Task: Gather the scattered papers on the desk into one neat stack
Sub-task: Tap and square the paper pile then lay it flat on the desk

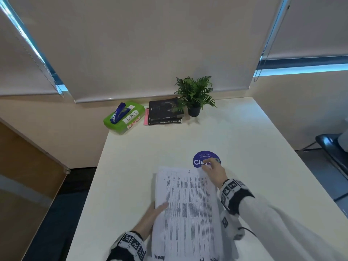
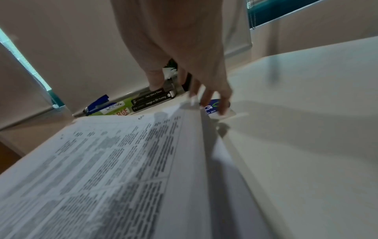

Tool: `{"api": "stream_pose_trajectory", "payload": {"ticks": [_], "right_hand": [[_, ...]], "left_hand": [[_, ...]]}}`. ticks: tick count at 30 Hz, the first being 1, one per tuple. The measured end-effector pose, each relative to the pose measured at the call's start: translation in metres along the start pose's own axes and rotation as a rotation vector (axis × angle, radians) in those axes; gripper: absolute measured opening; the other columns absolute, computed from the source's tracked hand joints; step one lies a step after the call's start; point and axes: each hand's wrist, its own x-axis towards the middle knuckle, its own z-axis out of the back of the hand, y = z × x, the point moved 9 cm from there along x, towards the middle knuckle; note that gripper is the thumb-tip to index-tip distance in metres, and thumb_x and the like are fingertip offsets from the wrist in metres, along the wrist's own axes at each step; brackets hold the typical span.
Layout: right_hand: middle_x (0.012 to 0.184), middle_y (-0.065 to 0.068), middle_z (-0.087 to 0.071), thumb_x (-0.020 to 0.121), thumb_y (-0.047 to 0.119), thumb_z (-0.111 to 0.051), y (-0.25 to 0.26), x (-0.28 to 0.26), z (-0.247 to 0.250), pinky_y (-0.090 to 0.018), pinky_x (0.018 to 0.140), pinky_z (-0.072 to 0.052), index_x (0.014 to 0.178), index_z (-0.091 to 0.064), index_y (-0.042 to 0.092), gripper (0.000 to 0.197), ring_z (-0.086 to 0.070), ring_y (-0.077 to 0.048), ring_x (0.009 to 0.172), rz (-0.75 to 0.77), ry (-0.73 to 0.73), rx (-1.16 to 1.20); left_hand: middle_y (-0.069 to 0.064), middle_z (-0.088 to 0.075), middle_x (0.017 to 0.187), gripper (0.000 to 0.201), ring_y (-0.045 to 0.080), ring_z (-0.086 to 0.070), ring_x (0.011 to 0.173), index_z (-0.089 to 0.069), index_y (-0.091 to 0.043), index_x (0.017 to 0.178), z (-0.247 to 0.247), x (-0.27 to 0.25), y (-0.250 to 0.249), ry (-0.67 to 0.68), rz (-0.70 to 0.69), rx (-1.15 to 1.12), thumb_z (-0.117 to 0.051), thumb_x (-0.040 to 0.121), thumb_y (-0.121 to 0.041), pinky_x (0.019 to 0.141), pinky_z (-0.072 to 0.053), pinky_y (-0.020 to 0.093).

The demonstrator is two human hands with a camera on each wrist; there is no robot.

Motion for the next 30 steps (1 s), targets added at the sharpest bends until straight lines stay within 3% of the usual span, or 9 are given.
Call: {"api": "stream_pose_trajectory", "payload": {"ticks": [3, 6, 10, 13, 17, 20, 25, 28, 30], "right_hand": [[0.136, -0.013, -0.042, 0.085, 0.034, -0.062, -0.025, -0.004, 0.007, -0.044, 0.103, -0.037, 0.142, -0.031, 0.019, 0.066, -0.041, -0.031, 0.126, -0.108, -0.051, -0.084], [0.142, -0.021, -0.037, 0.080, 0.030, -0.070, -0.070, -0.019, 0.015, -0.048, 0.108, -0.035, 0.146, -0.021, 0.012, 0.084, -0.041, -0.036, 0.128, -0.270, -0.047, -0.023], [0.134, -0.014, -0.051, 0.066, 0.023, -0.085, -0.089, -0.047, 0.015, -0.047, 0.099, -0.043, 0.145, -0.024, 0.014, 0.099, -0.055, -0.032, 0.116, -0.351, 0.133, 0.397], [0.119, -0.007, -0.067, 0.052, 0.038, -0.088, -0.054, -0.069, 0.019, -0.044, 0.093, -0.049, 0.131, -0.047, 0.013, 0.092, -0.063, -0.027, 0.108, -0.256, 0.370, 0.537], [0.128, -0.018, -0.061, 0.070, 0.025, -0.081, 0.009, -0.091, 0.033, -0.050, 0.100, -0.046, 0.129, -0.053, 0.004, 0.069, -0.058, -0.036, 0.118, -0.113, 0.567, 0.695], [0.125, -0.016, -0.063, 0.086, 0.018, -0.066, 0.051, -0.100, 0.053, -0.051, 0.099, -0.046, 0.127, -0.055, 0.004, 0.045, -0.061, -0.034, 0.115, -0.004, 0.483, 0.653], [0.110, -0.010, -0.072, 0.089, 0.018, -0.060, 0.106, -0.121, 0.078, -0.044, 0.086, -0.055, 0.113, -0.066, 0.007, 0.027, -0.069, -0.027, 0.100, 0.220, 0.247, 0.604], [0.108, -0.008, -0.072, 0.085, 0.016, -0.067, 0.106, -0.126, 0.073, -0.043, 0.085, -0.055, 0.112, -0.067, 0.009, 0.028, -0.069, -0.026, 0.099, 0.281, 0.177, 0.614], [0.114, -0.004, -0.069, 0.074, 0.017, -0.078, 0.085, -0.118, 0.064, -0.038, 0.088, -0.053, 0.119, -0.062, 0.014, 0.048, -0.066, -0.023, 0.105, 0.262, 0.146, 0.602]], "left_hand": [[0.002, -0.049, 0.138, 0.065, 0.019, -0.054, 0.118, -0.031, -0.019, 0.139, 0.000, 0.006, -0.001, -0.042, -0.066, 0.035, -0.066, 0.085, -0.013, 0.103, -0.043, 0.037], [0.001, -0.042, 0.146, 0.072, 0.019, -0.045, 0.129, -0.024, -0.023, 0.144, -0.003, 0.000, -0.005, -0.057, -0.115, 0.055, -0.064, 0.086, -0.013, 0.113, -0.032, 0.043], [-0.015, -0.040, 0.143, 0.072, 0.007, -0.039, 0.130, -0.026, -0.032, 0.142, -0.013, -0.022, -0.037, -0.018, -0.275, 0.084, -0.067, 0.083, -0.031, 0.113, -0.028, 0.036], [-0.017, -0.048, 0.138, 0.082, 0.006, -0.050, 0.125, -0.027, -0.038, 0.142, -0.017, -0.043, -0.069, 0.022, -0.392, 0.112, -0.071, 0.073, -0.046, 0.109, -0.038, 0.038], [-0.013, -0.054, 0.132, 0.059, 0.000, -0.058, 0.115, -0.035, -0.034, 0.136, -0.020, -0.069, -0.117, -0.026, -0.563, 0.116, -0.064, 0.087, -0.019, 0.096, -0.047, 0.020], [-0.014, -0.060, 0.121, 0.049, -0.009, -0.061, 0.104, -0.043, -0.035, 0.122, -0.021, -0.088, -0.147, -0.136, -0.714, 0.081, -0.057, 0.089, -0.002, 0.090, -0.049, 0.011], [-0.023, -0.057, 0.108, 0.041, -0.021, -0.058, 0.091, -0.044, -0.038, 0.110, -0.024, -0.105, -0.164, -0.432, -0.893, 0.002, -0.056, 0.091, -0.003, 0.075, -0.044, -0.002], [-0.018, -0.059, 0.106, 0.045, -0.012, -0.060, 0.093, -0.041, -0.036, 0.114, -0.027, -0.097, -0.153, -0.498, -0.847, -0.074, -0.061, 0.088, -0.005, 0.072, -0.048, 0.003], [-0.006, -0.060, 0.117, 0.059, 0.004, -0.060, 0.105, -0.036, -0.028, 0.130, -0.026, -0.083, -0.139, -0.446, -0.742, -0.123, -0.068, 0.083, -0.011, 0.087, -0.052, 0.018]]}}
